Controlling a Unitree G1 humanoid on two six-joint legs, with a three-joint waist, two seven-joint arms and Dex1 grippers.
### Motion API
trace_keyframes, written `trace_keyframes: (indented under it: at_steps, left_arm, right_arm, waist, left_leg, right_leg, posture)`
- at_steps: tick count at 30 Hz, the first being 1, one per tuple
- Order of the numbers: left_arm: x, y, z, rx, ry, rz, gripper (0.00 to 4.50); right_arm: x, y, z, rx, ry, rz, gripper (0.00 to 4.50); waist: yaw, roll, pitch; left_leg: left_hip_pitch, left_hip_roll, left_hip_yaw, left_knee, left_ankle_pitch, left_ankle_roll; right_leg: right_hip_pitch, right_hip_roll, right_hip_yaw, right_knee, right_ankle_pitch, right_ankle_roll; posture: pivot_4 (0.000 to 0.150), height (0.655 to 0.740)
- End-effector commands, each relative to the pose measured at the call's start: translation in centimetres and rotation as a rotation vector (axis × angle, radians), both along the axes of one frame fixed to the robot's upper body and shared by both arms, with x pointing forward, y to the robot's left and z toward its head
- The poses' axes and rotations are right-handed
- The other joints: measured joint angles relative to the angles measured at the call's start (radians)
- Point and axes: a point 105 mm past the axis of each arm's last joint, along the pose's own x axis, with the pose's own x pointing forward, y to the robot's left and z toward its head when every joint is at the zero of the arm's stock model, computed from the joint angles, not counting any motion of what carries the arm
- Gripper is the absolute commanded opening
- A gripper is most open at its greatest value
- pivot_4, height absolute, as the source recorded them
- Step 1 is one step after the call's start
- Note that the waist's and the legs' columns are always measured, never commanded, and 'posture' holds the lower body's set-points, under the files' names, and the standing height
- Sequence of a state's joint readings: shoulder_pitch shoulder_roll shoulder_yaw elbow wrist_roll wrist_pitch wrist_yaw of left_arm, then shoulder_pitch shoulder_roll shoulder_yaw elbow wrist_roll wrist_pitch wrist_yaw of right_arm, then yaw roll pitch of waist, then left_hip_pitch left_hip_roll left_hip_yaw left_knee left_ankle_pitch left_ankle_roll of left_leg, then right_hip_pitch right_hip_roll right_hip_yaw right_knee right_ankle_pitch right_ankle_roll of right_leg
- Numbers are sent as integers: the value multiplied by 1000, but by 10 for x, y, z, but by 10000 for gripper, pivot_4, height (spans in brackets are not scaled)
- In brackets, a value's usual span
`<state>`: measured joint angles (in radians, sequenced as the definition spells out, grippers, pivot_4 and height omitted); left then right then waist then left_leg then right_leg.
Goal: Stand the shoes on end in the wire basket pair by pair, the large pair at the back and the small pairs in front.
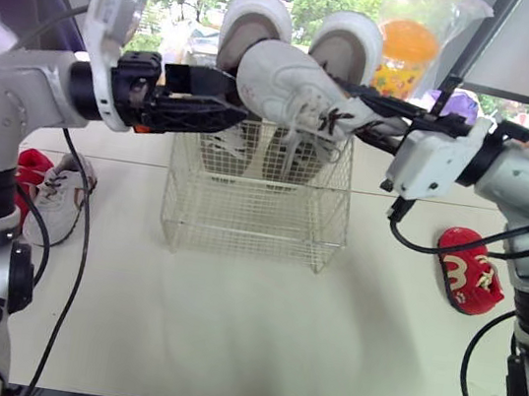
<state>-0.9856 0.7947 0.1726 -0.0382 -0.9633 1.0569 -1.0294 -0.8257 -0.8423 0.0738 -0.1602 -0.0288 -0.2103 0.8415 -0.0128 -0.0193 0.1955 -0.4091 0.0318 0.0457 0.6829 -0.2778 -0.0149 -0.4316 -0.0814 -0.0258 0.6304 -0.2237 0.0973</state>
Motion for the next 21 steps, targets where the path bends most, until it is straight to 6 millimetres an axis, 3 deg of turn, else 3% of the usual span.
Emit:
trace_keyframes:
  at_steps: [1, 12, 16, 21]
  left_arm:
    - [-1, -4, 3, 9, -37, -2, 45000]
    - [1, -7, -7, 33, -38, 6, 45000]
    - [2, -8, -9, 30, -28, 8, 32631]
    - [2, -11, -12, 21, -18, 6, 7457]
  right_arm:
    - [-25, 24, 13, -37, -94, 133, 4393]
    - [-32, 29, 13, -56, -88, 163, 4393]
    - [-33, 29, 13, -62, -86, 167, 4342]
    - [-33, 29, 13, -67, -82, 167, 4342]
  waist:
    - [0, 0, 0]
    - [1, 0, 0]
    - [1, 0, 0]
    - [1, 0, 0]
  left_leg:
    - [0, 0, 0, 0, 0, 0]
    - [0, 0, 0, 0, 0, 0]
    - [0, 0, 0, 0, 0, 0]
    - [0, 0, 0, 0, 0, 0]
  right_leg:
    - [0, 0, 0, 0, 0, 0]
    - [0, 0, 0, 0, 0, 0]
    - [0, 0, 0, 0, 0, 0]
    - [0, 0, 0, 0, 0, 0]
  posture:
    - [1500, 7400]
    - [1500, 7400]
    - [1500, 7400]
    - [1500, 7400]
